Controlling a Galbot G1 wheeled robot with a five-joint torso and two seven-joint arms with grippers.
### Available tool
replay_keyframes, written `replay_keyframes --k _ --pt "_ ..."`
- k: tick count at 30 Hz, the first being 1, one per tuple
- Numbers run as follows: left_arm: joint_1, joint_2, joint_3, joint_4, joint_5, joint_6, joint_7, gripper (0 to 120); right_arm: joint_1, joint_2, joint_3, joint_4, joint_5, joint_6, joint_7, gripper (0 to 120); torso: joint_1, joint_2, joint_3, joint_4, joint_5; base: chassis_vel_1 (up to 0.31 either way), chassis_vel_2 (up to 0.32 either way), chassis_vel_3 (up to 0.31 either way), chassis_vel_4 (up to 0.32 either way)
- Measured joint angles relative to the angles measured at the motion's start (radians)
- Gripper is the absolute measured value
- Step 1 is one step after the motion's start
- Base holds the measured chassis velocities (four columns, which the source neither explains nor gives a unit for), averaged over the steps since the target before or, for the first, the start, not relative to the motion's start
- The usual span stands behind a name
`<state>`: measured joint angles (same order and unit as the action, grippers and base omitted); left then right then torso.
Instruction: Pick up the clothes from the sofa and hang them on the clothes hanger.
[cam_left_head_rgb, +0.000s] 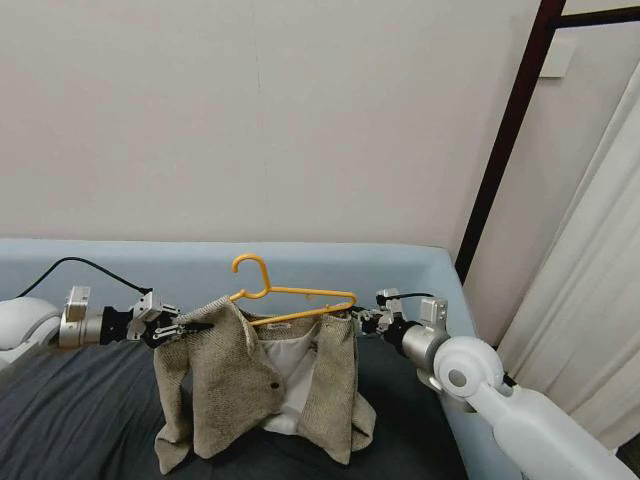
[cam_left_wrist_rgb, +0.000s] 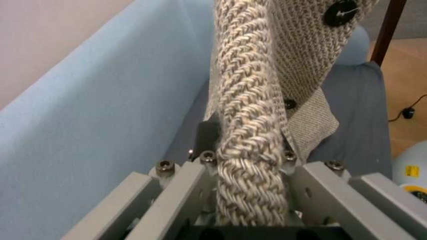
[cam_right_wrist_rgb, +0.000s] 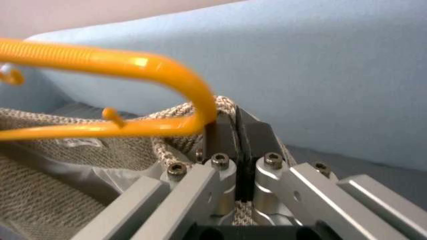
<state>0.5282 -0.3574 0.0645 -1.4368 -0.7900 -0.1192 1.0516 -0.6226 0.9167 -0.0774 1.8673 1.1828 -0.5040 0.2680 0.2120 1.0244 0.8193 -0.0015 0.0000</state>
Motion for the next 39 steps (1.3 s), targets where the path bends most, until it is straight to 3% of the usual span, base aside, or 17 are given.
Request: replay_keyframes --k 16,24,30,36,39 --pt "-0.025 -0.019 0.009 0.044 0.062 -0.003 -0.009 5 -0.001 -0.06 0.04 0.048 -0.153 0.026 -0.167 0 0.0 0.0 0.0 -0.0001 0.0 0.0 0.0 0.0 0.0" --pt "-0.06 -0.041 0.048 0.049 0.118 0.003 -0.044 5 0.006 -0.047 0.019 0.054 -0.204 0.198 -0.375 0 0.0 0.0 0.0 -0.0001 -0.0001 0.0 0.0 0.0 0.0" --pt "-0.071 -0.068 0.056 0.059 0.145 0.013 -0.096 5 0.017 -0.027 -0.014 0.044 -0.188 0.292 -0.451 0 0.0 0.0 0.0 0.0 -0.0002 0.0 0.0 0.0 0.0" --pt "-0.097 -0.091 0.066 0.063 0.146 0.024 -0.147 5 0.008 -0.012 -0.039 0.041 -0.198 0.309 -0.409 0 0.0 0.0 0.0 -0.0001 -0.0002 0.0 0.0 0.0 0.0" --pt "-0.124 -0.105 0.084 0.06 0.141 0.039 -0.182 5 0.001 0.011 -0.068 0.041 -0.195 0.31 -0.285 0 0.0 0.0 0.0 -0.0002 0.0 0.0 0.0 0.0 0.0"
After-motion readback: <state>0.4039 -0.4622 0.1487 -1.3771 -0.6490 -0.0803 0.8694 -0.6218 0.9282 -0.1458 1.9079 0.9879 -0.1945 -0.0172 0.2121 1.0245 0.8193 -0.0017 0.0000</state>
